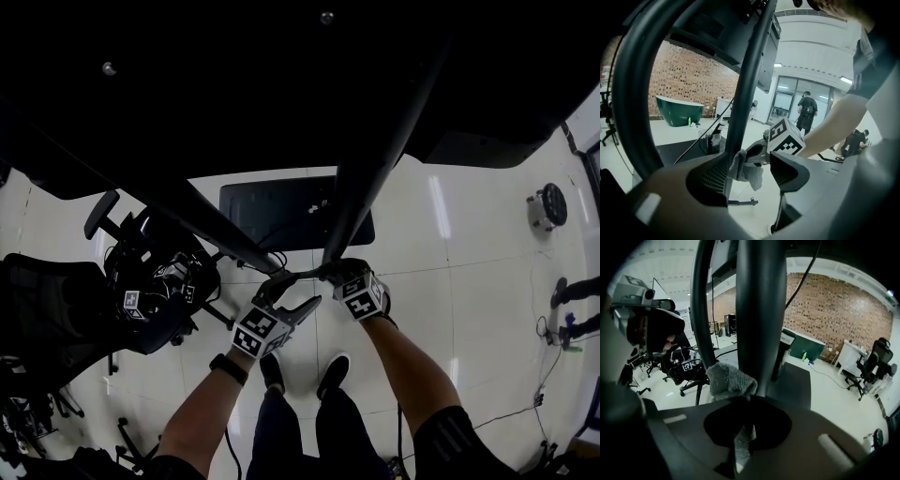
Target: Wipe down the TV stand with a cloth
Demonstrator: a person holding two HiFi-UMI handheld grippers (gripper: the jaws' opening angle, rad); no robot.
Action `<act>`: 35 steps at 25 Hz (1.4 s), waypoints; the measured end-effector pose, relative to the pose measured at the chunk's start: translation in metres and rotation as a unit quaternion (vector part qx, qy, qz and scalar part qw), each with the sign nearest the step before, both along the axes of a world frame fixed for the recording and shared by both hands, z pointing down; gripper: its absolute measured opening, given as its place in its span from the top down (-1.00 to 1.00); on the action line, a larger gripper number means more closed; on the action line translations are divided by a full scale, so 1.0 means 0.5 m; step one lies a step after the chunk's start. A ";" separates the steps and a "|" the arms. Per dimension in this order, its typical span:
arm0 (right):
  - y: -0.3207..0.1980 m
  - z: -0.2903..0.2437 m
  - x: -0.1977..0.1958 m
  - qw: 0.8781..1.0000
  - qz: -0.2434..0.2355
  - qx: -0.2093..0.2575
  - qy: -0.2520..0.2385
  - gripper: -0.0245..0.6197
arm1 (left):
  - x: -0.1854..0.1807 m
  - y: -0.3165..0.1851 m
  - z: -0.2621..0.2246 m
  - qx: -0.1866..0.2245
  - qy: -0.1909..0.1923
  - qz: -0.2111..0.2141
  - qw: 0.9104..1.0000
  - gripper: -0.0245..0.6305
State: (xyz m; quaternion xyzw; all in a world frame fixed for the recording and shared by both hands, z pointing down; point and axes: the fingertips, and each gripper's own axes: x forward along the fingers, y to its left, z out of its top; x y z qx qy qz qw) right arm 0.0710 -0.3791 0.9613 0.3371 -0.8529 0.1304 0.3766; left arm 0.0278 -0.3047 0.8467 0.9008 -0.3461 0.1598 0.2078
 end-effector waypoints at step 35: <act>0.156 -1.267 -0.149 0.900 -0.091 0.284 -0.319 0.89 | -0.223 0.161 -0.931 0.291 0.035 -0.102 0.951 0.02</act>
